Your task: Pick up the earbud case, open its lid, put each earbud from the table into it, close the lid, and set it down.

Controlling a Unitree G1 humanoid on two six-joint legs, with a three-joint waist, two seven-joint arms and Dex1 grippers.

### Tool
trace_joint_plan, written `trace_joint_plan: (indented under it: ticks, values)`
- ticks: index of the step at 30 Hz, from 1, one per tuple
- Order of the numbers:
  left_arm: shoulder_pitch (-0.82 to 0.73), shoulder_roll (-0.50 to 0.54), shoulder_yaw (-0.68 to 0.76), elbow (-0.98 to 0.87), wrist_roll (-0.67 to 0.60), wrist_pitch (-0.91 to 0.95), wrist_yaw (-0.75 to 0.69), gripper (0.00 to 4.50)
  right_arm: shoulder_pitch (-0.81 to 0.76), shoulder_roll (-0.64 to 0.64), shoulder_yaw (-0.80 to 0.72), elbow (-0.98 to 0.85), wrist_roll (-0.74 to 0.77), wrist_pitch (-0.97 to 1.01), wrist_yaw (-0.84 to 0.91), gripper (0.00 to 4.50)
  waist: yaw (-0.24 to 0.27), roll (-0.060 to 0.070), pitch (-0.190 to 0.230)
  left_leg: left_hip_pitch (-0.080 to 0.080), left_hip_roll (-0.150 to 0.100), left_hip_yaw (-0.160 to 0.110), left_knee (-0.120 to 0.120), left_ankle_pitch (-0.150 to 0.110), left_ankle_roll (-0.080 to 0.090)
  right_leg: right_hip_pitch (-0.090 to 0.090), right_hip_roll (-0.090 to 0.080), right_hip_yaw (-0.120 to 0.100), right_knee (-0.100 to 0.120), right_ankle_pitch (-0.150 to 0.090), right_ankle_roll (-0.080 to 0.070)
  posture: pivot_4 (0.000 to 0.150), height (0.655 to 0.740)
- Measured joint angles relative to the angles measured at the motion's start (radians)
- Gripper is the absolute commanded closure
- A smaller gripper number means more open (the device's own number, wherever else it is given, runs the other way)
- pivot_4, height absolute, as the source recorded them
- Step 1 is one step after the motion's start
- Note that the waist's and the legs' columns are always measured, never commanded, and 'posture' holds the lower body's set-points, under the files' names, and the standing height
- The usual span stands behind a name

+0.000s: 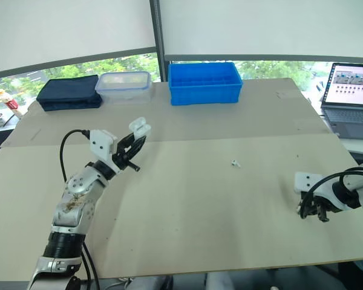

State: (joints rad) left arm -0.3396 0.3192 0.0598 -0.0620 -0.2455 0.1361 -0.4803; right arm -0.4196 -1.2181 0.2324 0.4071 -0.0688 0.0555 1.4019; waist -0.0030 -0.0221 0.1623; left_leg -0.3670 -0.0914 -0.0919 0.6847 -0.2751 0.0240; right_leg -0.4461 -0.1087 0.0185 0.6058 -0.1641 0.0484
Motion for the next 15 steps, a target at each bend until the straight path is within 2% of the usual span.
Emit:
trace_joint_plan:
  ticks: [4,11,15]
  values:
    - [0.007,0.000,0.003,-0.021,0.001,0.002,0.013,3.91,-0.010,0.009,-0.002,0.040,-0.036,-0.030,-0.010,1.77,0.009,0.000,0.000,0.006,0.000,-0.001,0.000,-0.003,0.004,0.008,0.000,-0.002,-0.004,0.000,0.001,0.150,0.7400]
    - [0.007,-0.001,0.003,-0.033,0.002,0.003,0.028,3.91,-0.028,0.017,0.000,0.089,-0.075,-0.069,-0.010,1.77,0.017,0.000,0.000,0.008,0.000,-0.002,0.000,-0.003,0.005,0.012,0.000,-0.002,-0.009,0.002,0.003,0.150,0.7400]
    - [0.013,-0.001,0.003,-0.037,0.002,0.004,0.033,3.91,-0.007,0.017,-0.018,0.070,-0.072,0.029,0.009,1.77,0.021,0.000,0.000,0.009,0.000,-0.003,0.000,-0.003,0.005,0.015,0.000,-0.002,-0.011,0.002,0.004,0.150,0.7400]
